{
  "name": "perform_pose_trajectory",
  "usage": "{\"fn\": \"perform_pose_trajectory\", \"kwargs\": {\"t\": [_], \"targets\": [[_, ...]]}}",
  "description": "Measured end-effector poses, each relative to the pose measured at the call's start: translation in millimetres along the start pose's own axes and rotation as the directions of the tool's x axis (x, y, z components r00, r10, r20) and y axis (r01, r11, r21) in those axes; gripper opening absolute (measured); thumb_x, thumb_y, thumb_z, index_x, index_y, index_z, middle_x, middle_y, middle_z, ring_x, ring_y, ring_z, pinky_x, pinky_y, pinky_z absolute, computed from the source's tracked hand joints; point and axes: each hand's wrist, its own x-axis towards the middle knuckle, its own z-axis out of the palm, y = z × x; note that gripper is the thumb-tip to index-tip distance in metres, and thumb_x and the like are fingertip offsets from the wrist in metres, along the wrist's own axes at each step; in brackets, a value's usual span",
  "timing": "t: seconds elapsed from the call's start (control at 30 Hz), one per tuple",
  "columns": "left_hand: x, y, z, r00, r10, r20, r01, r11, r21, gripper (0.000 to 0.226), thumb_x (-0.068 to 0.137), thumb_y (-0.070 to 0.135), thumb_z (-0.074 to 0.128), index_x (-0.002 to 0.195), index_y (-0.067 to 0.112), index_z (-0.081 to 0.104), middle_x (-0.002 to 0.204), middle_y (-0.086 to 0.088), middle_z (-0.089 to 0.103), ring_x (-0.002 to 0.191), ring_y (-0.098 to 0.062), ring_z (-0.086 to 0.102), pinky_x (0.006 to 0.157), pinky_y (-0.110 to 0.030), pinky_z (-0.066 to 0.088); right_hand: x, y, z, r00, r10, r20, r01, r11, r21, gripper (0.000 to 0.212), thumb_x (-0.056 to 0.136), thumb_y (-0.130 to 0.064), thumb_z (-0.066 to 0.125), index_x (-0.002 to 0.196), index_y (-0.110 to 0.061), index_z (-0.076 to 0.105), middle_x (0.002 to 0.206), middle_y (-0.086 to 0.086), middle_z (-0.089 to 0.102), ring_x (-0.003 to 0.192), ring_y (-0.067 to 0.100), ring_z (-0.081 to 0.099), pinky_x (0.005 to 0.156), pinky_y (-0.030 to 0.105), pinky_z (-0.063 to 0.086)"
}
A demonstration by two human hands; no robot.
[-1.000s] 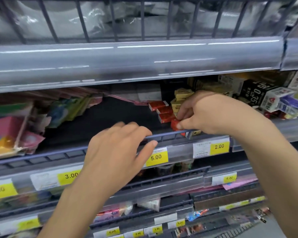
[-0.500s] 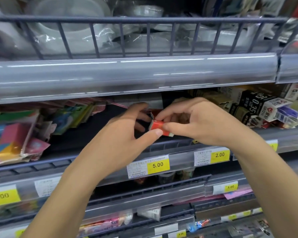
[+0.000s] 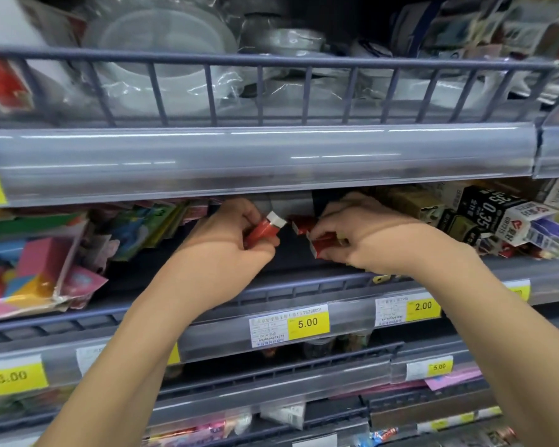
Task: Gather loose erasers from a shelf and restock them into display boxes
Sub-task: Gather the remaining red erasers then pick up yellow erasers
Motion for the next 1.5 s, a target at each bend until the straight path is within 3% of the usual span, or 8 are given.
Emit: {"fn": "perform_pose_trajectory", "kwargs": {"t": [0.33,0.47,0.6,0.93,1.13,1.3,1.4,1.5], "targets": [[-3,-2,0,0.996,-0.040,0.075,0.036,0.998,0.052,0.013,0.093,0.041,0.042,0.100,0.053,0.043,0.089,0.005,0.071,0.065,0.004,0.070,0.071,-0.031,0.056,11,-7,1,0.997,-0.052,0.052,0.057,0.993,-0.108,0.031,0.092,-0.043,0.062,0.123,-0.041,0.061,0.121,-0.011,0.053,0.116,0.017,0.035,0.091,0.034,0.026],[-5,0,-2,0.995,-0.068,0.077,0.067,0.997,0.024,0.016,0.086,0.051,0.055,0.098,0.046,0.045,0.080,0.009,0.073,0.068,0.008,0.067,0.059,-0.028,0.047,5,-13,-4,0.995,-0.023,-0.093,0.042,0.978,0.204,0.023,0.085,-0.038,0.070,0.106,-0.041,0.062,0.102,-0.017,0.060,0.095,0.005,0.054,0.082,0.025,0.045],[-7,-1,-1,0.996,-0.056,0.071,0.058,0.998,-0.030,0.053,0.062,0.069,0.064,0.107,0.044,0.049,0.095,0.018,0.066,0.076,-0.004,0.073,0.074,-0.037,0.060,-5,-27,-5,0.973,0.142,-0.184,0.076,0.556,0.828,0.013,0.082,-0.018,0.074,0.091,-0.027,0.071,0.082,-0.005,0.073,0.074,0.007,0.063,0.069,0.027,0.054],[-8,3,2,0.998,0.018,0.068,-0.015,0.999,-0.046,0.053,0.064,0.082,0.058,0.103,0.047,0.054,0.097,0.025,0.067,0.087,0.011,0.062,0.074,-0.021,0.049,-3,-46,6,0.969,0.157,-0.192,0.173,0.124,0.977,0.010,0.084,-0.004,0.077,0.091,-0.011,0.073,0.088,0.006,0.076,0.081,0.020,0.072,0.076,0.025,0.059],[-6,1,3,0.998,0.050,0.034,-0.049,0.998,-0.031,0.015,0.094,0.052,0.055,0.103,0.040,0.055,0.091,0.006,0.070,0.080,-0.013,0.067,0.078,-0.043,0.059,1,-59,12,0.972,0.178,-0.153,0.111,0.224,0.968,0.020,0.081,-0.014,0.082,0.091,-0.004,0.067,0.074,0.004,0.074,0.063,0.014,0.069,0.060,0.024,0.059],[-8,-3,0,0.998,0.051,0.026,-0.049,0.997,-0.056,0.012,0.098,0.042,0.063,0.106,0.047,0.055,0.071,0.009,0.064,0.056,0.004,0.062,0.046,-0.010,0.042,2,-32,6,0.939,0.263,-0.220,0.027,0.584,0.812,0.016,0.079,-0.027,0.084,0.089,-0.031,0.072,0.086,-0.013,0.073,0.072,-0.001,0.066,0.071,0.017,0.056],[-9,-3,-1,0.998,0.034,0.046,-0.033,0.999,-0.032,0.015,0.098,0.042,0.064,0.106,0.049,0.053,0.069,0.017,0.066,0.058,0.005,0.062,0.049,-0.009,0.043,1,-10,-3,0.958,0.204,-0.203,-0.103,0.901,0.422,0.025,0.088,-0.037,0.074,0.112,-0.040,0.067,0.100,-0.022,0.063,0.075,-0.006,0.056,0.064,-0.003,0.039],[-7,-5,0,0.999,0.021,0.046,-0.020,1.000,-0.016,0.016,0.096,0.044,0.064,0.108,0.048,0.053,0.084,0.012,0.066,0.061,0.001,0.062,0.051,-0.012,0.047,5,1,-4,0.990,0.113,-0.081,-0.109,0.992,0.058,0.036,0.093,-0.045,0.063,0.128,-0.041,0.061,0.124,-0.014,0.059,0.110,0.014,0.052,0.097,0.024,0.042]]}}
